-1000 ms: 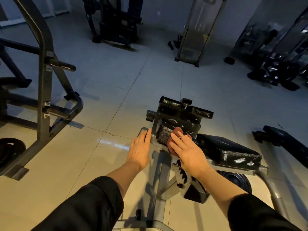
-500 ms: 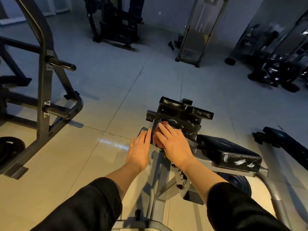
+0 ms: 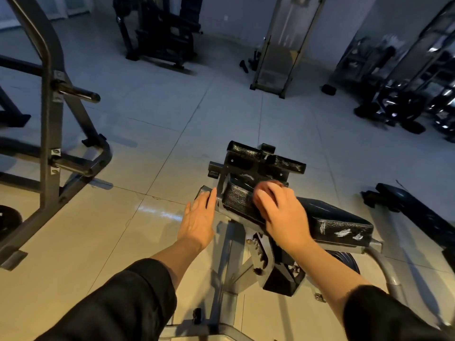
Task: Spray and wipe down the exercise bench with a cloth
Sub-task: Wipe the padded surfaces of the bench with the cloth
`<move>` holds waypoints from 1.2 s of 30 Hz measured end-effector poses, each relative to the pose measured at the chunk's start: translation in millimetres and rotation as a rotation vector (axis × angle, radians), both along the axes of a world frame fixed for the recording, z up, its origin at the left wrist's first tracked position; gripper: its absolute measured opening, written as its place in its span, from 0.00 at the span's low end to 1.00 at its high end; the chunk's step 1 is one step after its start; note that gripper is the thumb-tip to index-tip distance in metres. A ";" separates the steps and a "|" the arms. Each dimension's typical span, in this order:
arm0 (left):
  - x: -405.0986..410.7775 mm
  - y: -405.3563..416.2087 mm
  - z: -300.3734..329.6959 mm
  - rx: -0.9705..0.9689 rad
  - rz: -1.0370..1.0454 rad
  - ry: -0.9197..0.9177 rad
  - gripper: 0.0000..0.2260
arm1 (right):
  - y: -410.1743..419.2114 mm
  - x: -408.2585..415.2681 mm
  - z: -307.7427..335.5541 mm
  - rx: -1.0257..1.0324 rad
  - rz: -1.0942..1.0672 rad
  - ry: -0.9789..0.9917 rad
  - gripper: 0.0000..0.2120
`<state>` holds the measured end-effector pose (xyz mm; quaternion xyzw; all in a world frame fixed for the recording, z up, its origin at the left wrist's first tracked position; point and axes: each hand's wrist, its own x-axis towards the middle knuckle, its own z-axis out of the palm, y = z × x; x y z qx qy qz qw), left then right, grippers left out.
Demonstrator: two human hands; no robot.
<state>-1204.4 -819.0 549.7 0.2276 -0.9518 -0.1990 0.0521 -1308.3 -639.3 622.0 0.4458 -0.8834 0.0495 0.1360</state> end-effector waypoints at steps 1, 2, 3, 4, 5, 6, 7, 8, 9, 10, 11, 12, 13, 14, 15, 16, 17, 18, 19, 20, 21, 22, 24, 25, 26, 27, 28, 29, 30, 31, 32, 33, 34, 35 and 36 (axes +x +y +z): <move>0.9 0.1 0.1 -0.006 0.003 0.001 0.45 | -24.1 5.4 0.3 0.010 0.056 0.011 0.34; 1.9 0.4 0.8 -0.004 0.004 0.002 0.44 | -44.7 10.2 -4.0 0.040 0.098 0.024 0.34; 2.6 0.8 1.6 0.004 0.006 0.003 0.44 | -60.5 12.9 -11.6 0.096 0.120 0.014 0.35; 3.0 1.0 2.4 0.012 0.008 0.003 0.44 | -70.1 13.3 -20.5 0.148 0.126 -0.004 0.35; 3.2 0.8 3.5 0.015 0.010 0.002 0.44 | -72.8 10.8 -29.1 0.181 0.136 -0.013 0.33; 3.3 0.3 4.6 0.012 0.011 -0.004 0.44 | -69.2 5.7 -36.5 0.205 0.162 -0.001 0.30; 3.3 -0.2 5.1 0.014 0.010 -0.012 0.45 | -60.6 0.7 -39.9 0.227 0.201 0.030 0.29; 3.1 -0.5 4.6 0.023 0.007 -0.021 0.45 | -48.7 -4.2 -40.9 0.273 0.229 0.047 0.31; 2.7 -1.1 3.9 0.034 0.007 -0.020 0.46 | -35.4 -8.1 -39.2 0.321 0.235 0.052 0.34; 2.7 -1.3 4.1 0.042 0.008 -0.015 0.46 | -20.7 -11.6 -38.0 0.357 0.218 0.046 0.36; 2.7 -1.5 4.8 0.044 0.006 -0.011 0.46 | -6.1 -13.7 -36.7 0.366 0.197 0.037 0.36; 2.8 -1.6 5.5 0.043 0.001 -0.008 0.46 | 8.2 -14.7 -36.3 0.352 0.170 0.028 0.36; 2.9 -1.5 5.4 0.041 -0.006 -0.007 0.46 | 21.2 -14.1 -35.6 0.329 0.133 0.014 0.36; 3.1 -1.2 4.9 0.037 -0.012 -0.004 0.45 | 31.5 -11.6 -32.9 0.297 0.088 0.008 0.36; 3.1 -0.7 4.3 0.028 -0.015 0.002 0.45 | 36.7 -8.9 -29.7 0.255 0.045 0.012 0.37; 2.8 -0.3 3.5 0.015 -0.015 0.008 0.45 | 35.8 -6.6 -26.1 0.211 0.007 0.026 0.37; 2.3 -0.3 2.9 0.000 -0.016 0.010 0.45 | 28.2 -4.0 -22.1 0.166 -0.013 0.033 0.36; 1.8 -0.1 2.7 -0.008 -0.016 0.006 0.45 | 14.3 -1.3 -18.5 0.113 -0.006 0.034 0.36; 1.7 -0.1 2.9 -0.010 -0.016 -0.002 0.45 | -3.4 0.9 -16.9 0.077 0.017 0.027 0.36; 2.1 -0.1 3.7 -0.009 -0.015 -0.010 0.45 | -21.9 3.0 -16.8 0.076 0.043 0.020 0.36; 2.8 0.1 4.5 -0.008 -0.013 -0.019 0.46 | -38.2 5.3 -16.9 0.101 0.062 0.032 0.36; 3.3 0.4 6.0 -0.010 -0.014 -0.025 0.46 | -47.8 5.5 -19.4 0.140 0.069 0.047 0.37; 4.6 0.8 9.1 -0.022 -0.024 -0.030 0.46 | -42.1 1.3 -27.1 0.197 0.049 0.023 0.41; 5.3 0.9 10.0 -0.034 -0.032 -0.024 0.46 | -28.9 -1.9 -31.8 0.219 0.033 -0.010 0.43; 5.9 1.1 10.5 -0.049 -0.043 -0.017 0.46 | -13.1 -4.4 -35.4 0.235 0.017 -0.030 0.44; 6.5 1.3 10.9 -0.065 -0.060 -0.009 0.47 | 2.9 -5.8 -37.6 0.239 -0.003 -0.039 0.45; 6.8 1.7 11.0 -0.083 -0.075 0.001 0.47 | 15.4 -6.8 -38.4 0.244 -0.025 -0.042 0.46; 7.0 2.1 10.1 -0.105 -0.087 0.008 0.47 | 22.8 -7.0 -38.3 0.243 -0.043 -0.041 0.47; 7.2 2.5 9.5 -0.131 -0.096 0.011 0.47 | 24.8 -6.0 -37.7 0.236 -0.064 -0.052 0.46; 7.5 3.1 8.6 -0.161 -0.105 0.006 0.48 | 23.3 -4.4 -38.3 0.223 -0.087 -0.062 0.45; 7.8 3.6 8.1 -0.193 -0.117 -0.005 0.49 | 20.4 -2.1 -39.8 0.205 -0.111 -0.066 0.43; 8.0 3.8 7.5 -0.224 -0.134 -0.018 0.49 | 17.7 0.6 -40.7 0.184 -0.135 -0.076 0.41; 8.1 4.3 6.8 -0.246 -0.148 -0.028 0.50 | 17.2 3.0 -42.3 0.158 -0.157 -0.098 0.38; 8.1 4.7 6.3 -0.255 -0.156 -0.035 0.50 | 20.0 4.9 -43.4 0.123 -0.183 -0.127 0.34; 8.2 5.2 6.0 -0.259 -0.157 -0.039 0.50 | 24.5 6.0 -43.5 0.100 -0.224 -0.164 0.30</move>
